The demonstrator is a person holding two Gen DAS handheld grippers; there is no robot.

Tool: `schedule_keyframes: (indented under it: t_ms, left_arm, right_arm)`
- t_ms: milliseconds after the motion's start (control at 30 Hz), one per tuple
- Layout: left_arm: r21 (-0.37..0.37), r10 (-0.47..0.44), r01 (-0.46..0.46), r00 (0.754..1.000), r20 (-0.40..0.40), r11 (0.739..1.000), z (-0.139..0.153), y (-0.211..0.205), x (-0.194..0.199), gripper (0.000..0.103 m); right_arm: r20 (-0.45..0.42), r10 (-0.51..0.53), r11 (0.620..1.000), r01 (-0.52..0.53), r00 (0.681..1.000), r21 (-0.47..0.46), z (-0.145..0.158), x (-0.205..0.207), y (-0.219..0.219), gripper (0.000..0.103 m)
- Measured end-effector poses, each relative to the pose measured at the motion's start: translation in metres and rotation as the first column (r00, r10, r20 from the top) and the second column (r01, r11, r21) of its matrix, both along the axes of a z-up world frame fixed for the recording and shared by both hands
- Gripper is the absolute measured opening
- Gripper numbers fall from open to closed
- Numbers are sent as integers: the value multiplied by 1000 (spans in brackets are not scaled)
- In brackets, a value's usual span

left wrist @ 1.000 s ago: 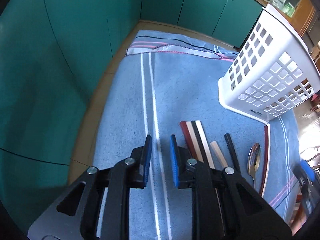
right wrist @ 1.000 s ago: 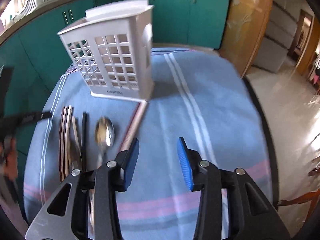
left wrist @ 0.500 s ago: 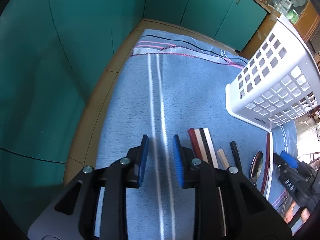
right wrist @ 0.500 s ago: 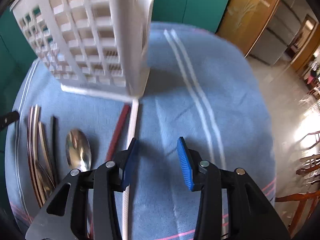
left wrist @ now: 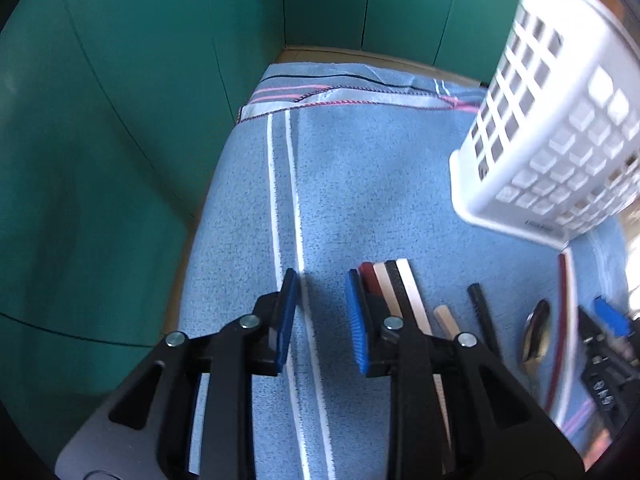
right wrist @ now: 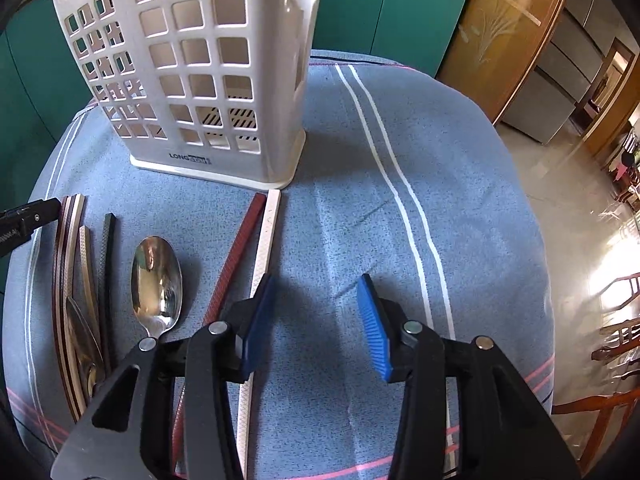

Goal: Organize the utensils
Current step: 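Move the left tool toward the chopsticks while the right tool approaches them too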

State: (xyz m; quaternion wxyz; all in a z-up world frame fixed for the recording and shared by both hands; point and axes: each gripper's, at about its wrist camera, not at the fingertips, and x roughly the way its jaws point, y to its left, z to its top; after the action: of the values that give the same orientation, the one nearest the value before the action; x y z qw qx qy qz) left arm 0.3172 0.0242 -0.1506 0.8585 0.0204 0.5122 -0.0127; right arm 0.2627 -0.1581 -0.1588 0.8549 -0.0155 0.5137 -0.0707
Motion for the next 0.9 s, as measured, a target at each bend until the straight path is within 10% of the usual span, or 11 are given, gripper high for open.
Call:
schedule_keyframes:
  t_ms: [200, 333, 467, 733, 900]
  left_arm:
    - [32, 12, -11, 1000, -22, 999, 2, 9, -1, 19]
    - [-93, 33, -38, 998, -57, 995, 6, 33, 0, 15]
    - [-206, 26, -40, 997, -67, 978, 13, 38, 1, 32]
    - [-137, -22, 14, 998, -58, 991, -1, -1, 13, 47]
    - [-177, -22, 8, 997, -77, 984, 2, 5, 11, 25]
  right_arm:
    - [6, -7, 1000, 7, 1000, -8, -1, -6, 1, 49]
    - [7, -14, 1000, 14, 1000, -1, -2, -7, -2, 52]
    - [4, -17, 1000, 17, 1000, -3, -2, -5, -4, 54]
    - [58, -24, 998, 27, 998, -55, -5, -13, 0, 62]
    - [54, -33, 999, 35, 998, -24, -5, -18, -5, 64]
